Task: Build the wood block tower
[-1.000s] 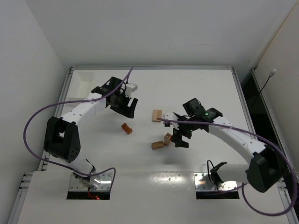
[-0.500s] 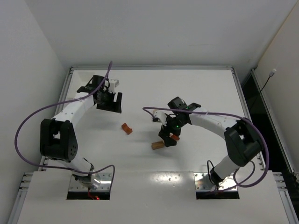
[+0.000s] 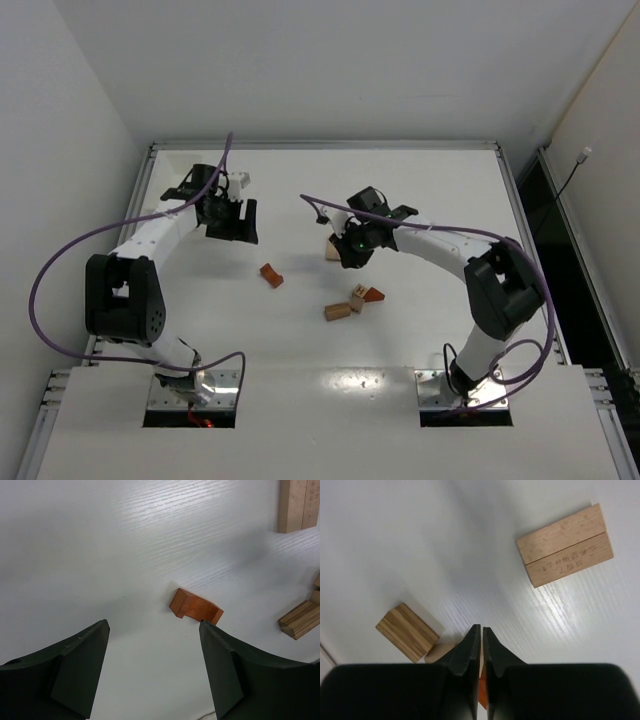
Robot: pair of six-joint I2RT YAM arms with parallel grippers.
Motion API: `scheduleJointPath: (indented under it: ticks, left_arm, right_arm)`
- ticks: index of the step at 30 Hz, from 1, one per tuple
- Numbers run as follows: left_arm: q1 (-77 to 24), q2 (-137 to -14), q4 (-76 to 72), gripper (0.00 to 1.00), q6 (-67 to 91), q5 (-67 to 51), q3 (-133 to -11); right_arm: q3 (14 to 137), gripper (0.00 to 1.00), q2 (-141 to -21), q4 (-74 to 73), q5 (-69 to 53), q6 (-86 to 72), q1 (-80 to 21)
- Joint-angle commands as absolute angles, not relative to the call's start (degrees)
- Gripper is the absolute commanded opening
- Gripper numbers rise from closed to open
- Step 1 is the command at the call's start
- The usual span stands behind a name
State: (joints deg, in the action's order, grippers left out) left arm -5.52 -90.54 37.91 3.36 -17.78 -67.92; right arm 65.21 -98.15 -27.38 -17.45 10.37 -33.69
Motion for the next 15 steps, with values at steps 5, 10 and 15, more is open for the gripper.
scheduleJointPath:
  ticks: [5,10,15]
  left_arm:
    - [-4.6,-90.9,36.3,0.7,4.0,-18.8,-69.5]
    - [-4.6,-90.9,36.3,0.7,4.0,-18.8,-69.5]
    - [-4.6,-90.9,36.3,0.7,4.0,-18.8,-69.5]
  right_arm:
    - [65.6,0.0,-101.2,-25.0,-15.2,7.0,-35.7]
    - [65.6,0.0,-103.0,-25.5,-12.9,8.2,-36.2]
    - [65.6,0.0,-105.0,-27.6,-11.7,10.5,-37.3]
